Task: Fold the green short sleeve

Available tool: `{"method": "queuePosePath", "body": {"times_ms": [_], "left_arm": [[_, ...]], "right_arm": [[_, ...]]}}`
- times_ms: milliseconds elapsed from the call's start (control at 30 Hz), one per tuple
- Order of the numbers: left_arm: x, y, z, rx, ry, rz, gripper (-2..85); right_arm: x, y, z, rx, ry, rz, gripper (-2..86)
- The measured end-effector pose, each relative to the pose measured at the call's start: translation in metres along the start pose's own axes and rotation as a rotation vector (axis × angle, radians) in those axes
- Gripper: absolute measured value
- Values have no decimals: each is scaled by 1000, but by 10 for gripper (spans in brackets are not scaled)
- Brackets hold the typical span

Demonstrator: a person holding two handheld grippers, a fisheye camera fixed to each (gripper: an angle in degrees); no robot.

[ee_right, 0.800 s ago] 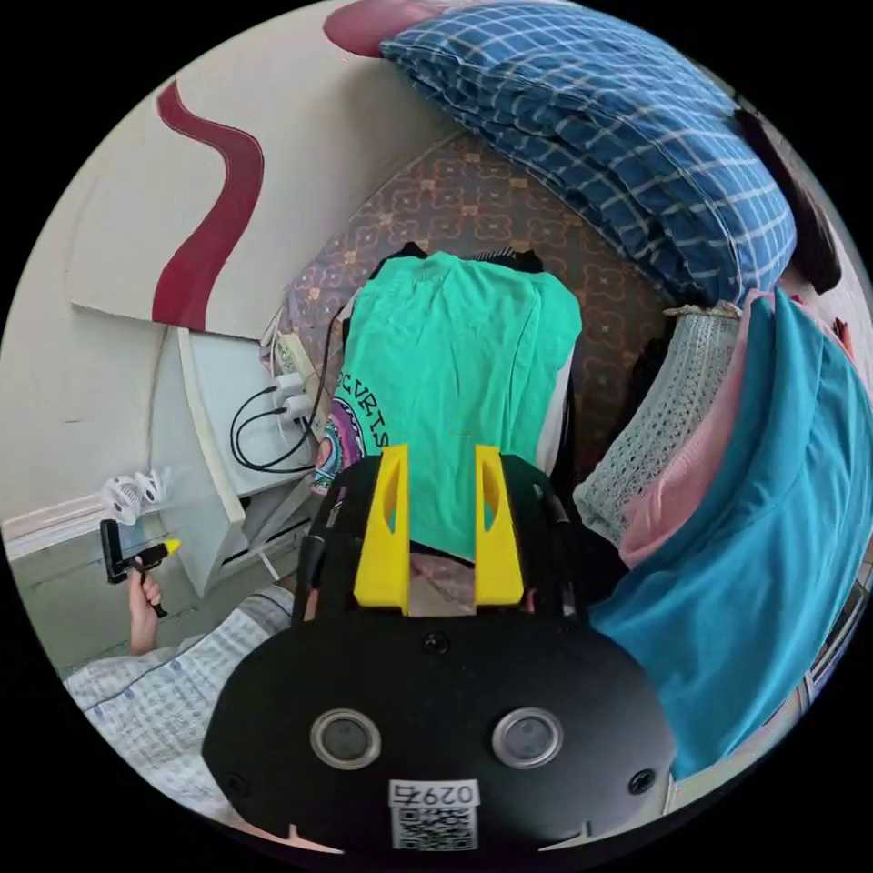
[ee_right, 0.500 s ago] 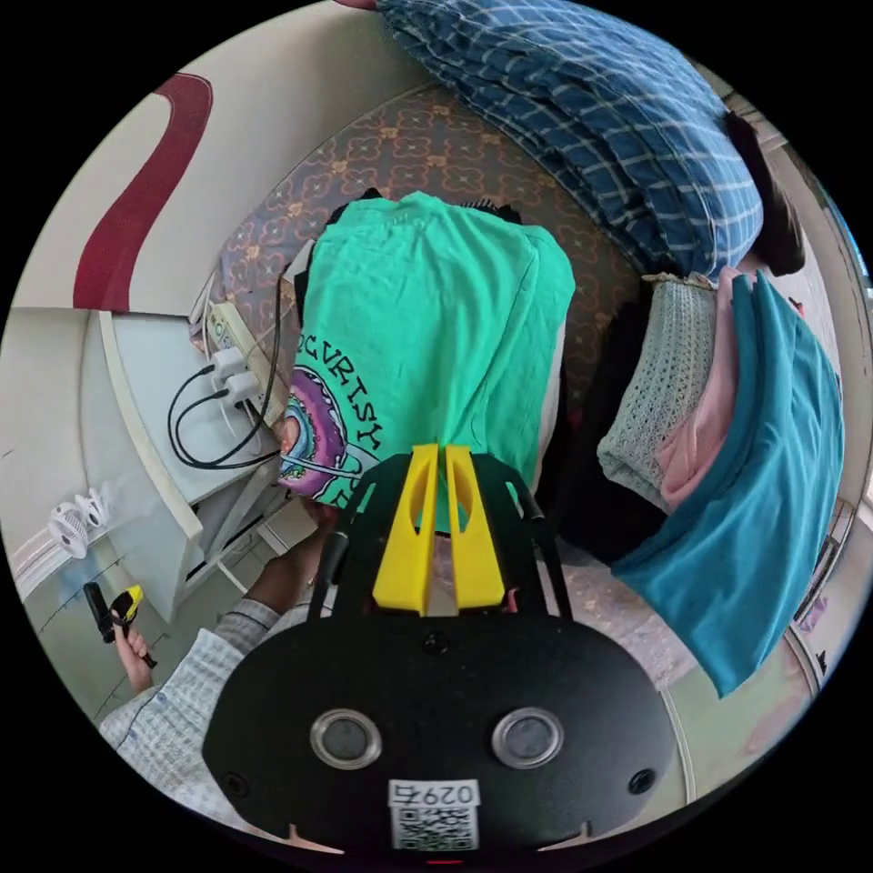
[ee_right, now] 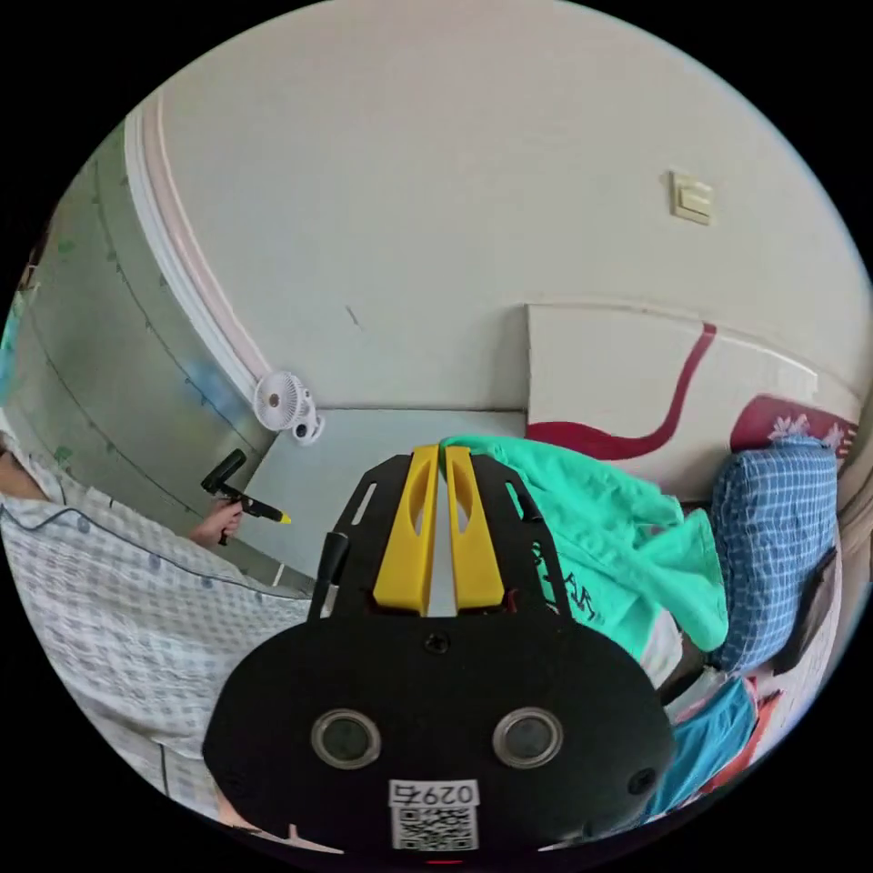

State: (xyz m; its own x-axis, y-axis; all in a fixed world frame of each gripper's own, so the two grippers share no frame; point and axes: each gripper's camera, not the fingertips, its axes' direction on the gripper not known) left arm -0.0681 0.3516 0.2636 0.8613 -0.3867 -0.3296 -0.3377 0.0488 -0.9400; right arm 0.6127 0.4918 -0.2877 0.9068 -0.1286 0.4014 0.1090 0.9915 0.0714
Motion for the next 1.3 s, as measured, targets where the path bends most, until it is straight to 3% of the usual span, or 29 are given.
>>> {"method": "queuePosePath", "body": {"times_ms": [133, 200, 300, 567, 700, 867, 1033, 1133, 1300], "left_arm": [[-38, 19, -26, 35, 25, -1, -10], [-56, 34, -39, 47, 12, 9, -10], [-80, 58, -52, 41, -69, -3, -10], [-152, 93, -55, -35, -87, -25, -10], [-156, 77, -54, -45, -84, 51, -9], [-141, 42, -50, -117, 3, 210, -4], [-137, 34, -61, -63, 5, 241, -5], [-153, 34, -57, -61, 76, 202, -8], [-170, 33, -61, -43, 112, 181, -10]], "right_arm": [[-64, -42, 153, -211, -216, -99, 7], [-96, -43, 257, -448, -310, -100, 14], [-110, -27, 330, -542, -392, -13, 30], [-28, 37, 408, -646, -209, 463, 99], [-2, 66, 438, -540, -71, 636, 127], [35, 88, 490, -430, -129, 839, 148], [44, 78, 550, -458, -63, 813, 132], [37, 76, 602, -583, -61, 741, 110], [14, 65, 648, -676, 133, 604, 23]]}}
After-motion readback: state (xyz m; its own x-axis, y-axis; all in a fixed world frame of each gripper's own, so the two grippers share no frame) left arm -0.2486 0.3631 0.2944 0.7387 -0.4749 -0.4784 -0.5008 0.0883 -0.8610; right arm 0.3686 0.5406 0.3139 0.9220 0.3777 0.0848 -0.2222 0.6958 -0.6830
